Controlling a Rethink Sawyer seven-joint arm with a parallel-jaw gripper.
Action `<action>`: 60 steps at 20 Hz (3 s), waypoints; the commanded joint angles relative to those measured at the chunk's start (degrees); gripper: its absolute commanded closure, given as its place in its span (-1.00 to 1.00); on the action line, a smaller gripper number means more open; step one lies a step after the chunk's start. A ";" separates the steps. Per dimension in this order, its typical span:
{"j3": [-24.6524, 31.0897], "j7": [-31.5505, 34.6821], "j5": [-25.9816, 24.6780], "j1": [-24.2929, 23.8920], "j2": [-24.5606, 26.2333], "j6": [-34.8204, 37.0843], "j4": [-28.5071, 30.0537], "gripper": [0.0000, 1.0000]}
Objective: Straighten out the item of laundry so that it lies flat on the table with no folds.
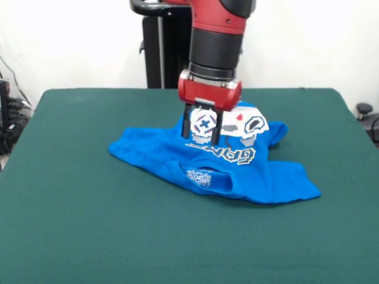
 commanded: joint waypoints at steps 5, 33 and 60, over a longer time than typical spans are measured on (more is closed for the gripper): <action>-2.35 7.00 3.03 5.37 5.77 9.67 -14.07 -1.00; 8.27 -5.01 -10.91 -3.41 13.43 30.63 -18.51 -1.00; -1.79 15.69 -18.89 6.17 15.87 6.91 -21.15 -1.00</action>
